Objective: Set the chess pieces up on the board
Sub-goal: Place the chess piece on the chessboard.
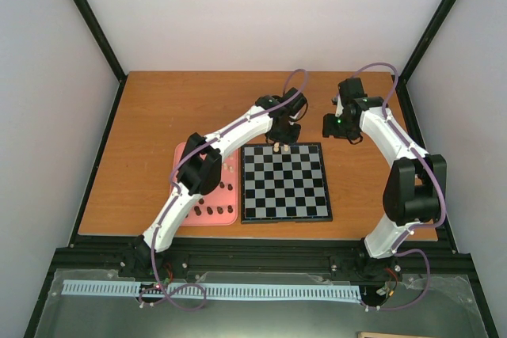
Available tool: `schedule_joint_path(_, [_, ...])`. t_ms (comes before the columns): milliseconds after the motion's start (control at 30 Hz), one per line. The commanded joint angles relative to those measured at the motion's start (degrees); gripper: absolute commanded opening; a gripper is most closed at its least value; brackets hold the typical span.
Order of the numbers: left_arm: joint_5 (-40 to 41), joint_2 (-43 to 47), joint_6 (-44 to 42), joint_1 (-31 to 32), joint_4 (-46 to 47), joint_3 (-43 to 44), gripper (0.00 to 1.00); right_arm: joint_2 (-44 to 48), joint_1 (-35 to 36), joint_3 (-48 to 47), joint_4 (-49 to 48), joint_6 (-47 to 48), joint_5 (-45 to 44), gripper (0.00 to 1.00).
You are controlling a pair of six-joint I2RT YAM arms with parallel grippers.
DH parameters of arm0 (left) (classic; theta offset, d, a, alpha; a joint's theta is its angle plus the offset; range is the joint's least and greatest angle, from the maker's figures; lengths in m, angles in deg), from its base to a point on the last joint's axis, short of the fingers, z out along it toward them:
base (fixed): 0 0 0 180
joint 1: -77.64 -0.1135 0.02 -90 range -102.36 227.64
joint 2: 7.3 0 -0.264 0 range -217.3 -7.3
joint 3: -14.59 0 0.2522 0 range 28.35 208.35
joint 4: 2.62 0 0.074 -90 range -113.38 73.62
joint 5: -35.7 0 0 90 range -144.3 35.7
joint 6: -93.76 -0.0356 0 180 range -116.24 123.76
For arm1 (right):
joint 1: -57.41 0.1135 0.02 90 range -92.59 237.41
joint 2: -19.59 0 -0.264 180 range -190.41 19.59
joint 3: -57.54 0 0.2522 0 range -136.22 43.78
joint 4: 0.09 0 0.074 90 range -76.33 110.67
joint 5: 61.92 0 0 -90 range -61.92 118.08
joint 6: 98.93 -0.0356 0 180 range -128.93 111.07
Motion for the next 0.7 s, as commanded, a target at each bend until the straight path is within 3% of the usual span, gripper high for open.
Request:
schedule_joint_path(0, [1.09, -0.83, -1.56, 0.49, -1.10, 1.99, 0.05, -0.53, -0.40, -0.76, -0.81, -0.14, 0.15, 0.59])
schedule_joint_path(267, [1.71, 0.68, -2.76, 0.49, -1.00, 1.47, 0.20, -0.67, -0.36, -0.97, -0.89, 0.00, 0.41, 0.59])
schedule_joint_path(667, [-0.05, 1.30, -3.03, 0.50, -0.64, 1.43, 0.34, -1.24, -0.40, -1.77, -0.70, -0.05, 0.48, 0.59])
